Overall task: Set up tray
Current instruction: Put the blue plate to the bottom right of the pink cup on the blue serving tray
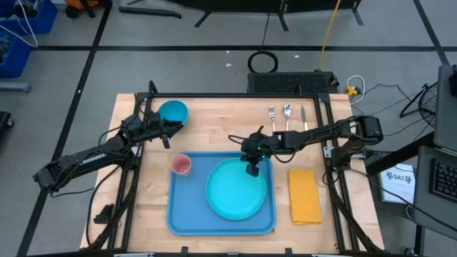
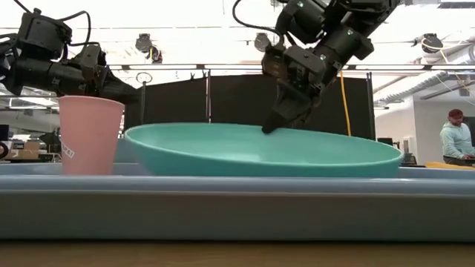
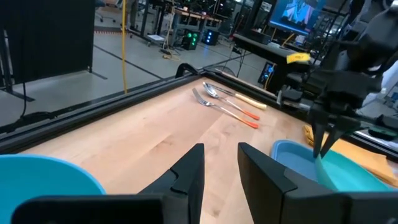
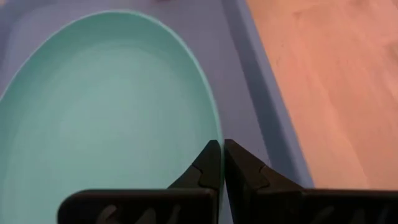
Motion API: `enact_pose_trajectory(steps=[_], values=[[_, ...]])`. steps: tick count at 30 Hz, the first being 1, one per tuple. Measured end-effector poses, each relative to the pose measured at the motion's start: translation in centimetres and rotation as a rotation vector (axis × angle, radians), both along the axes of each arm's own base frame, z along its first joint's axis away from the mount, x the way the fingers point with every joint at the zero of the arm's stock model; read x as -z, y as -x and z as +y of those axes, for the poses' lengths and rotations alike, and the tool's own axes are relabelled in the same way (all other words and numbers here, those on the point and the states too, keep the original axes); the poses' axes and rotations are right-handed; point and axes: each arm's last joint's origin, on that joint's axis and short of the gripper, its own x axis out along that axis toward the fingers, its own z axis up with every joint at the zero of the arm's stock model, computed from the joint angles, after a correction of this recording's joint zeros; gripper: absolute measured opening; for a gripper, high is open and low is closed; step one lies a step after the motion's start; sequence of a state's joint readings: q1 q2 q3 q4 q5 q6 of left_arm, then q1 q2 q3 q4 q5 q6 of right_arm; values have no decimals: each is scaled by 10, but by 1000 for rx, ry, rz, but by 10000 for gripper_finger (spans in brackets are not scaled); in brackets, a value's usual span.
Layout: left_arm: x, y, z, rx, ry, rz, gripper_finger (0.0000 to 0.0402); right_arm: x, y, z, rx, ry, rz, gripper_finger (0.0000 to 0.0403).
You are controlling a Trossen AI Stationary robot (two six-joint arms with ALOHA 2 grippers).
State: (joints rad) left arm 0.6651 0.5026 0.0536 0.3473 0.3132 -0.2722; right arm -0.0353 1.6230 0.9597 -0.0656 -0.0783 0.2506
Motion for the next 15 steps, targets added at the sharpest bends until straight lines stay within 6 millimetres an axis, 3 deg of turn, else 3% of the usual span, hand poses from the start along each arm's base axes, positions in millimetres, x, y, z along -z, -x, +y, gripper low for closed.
enact_pose_trajectory(steps=[15], values=[[0, 0, 0, 0, 0, -1, 102, -5, -6, 3, -46, -67, -105, 0]])
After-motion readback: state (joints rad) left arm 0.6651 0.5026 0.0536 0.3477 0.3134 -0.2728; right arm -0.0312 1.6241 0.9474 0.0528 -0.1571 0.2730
